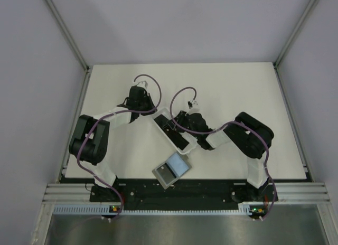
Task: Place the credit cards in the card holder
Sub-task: Pick up the credit card from the storage box.
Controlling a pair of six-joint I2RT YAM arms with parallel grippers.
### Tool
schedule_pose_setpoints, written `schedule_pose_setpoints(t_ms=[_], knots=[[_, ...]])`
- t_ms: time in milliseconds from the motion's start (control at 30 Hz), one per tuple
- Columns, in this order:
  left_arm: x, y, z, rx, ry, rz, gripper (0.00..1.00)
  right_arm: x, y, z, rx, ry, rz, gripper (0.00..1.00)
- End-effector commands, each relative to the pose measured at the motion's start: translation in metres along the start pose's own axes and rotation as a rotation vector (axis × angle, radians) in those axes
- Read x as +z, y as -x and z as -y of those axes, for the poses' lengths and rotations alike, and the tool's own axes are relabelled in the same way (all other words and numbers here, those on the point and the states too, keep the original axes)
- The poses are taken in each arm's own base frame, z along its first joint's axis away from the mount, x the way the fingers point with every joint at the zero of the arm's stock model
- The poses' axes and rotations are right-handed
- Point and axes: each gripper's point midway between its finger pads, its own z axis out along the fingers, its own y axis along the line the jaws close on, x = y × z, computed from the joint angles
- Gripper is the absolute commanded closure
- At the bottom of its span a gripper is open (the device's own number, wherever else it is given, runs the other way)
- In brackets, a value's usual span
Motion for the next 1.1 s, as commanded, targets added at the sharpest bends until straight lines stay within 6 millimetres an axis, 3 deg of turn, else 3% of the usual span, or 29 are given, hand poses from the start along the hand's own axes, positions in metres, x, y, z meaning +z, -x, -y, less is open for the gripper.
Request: schedule_pose_setpoints(t_ms=[0,400,900,1067], knots=[[0.001,-0.039,0.001,-0.008,-0.012,-0.124,0.91,0.001,0.018,-0.041,0.013,0.116,0.04,0.73],[0.001,-0.043,0.0,-0.01,-0.014,-0.133,0.91,0.016,0.012,-0.034,0.023,0.046,-0.008,0.73],[0.004,-0.041,0.002,-0.011,-0.032,-0.123,0.92,0.015,0.014,-0.062,0.024,0.206,0.0,0.73],[0.004,-0.042,0.002,-0.011,-0.031,-0.125,0.92,0.019,0.01,-0.056,0.031,0.173,-0.019,0.73]])
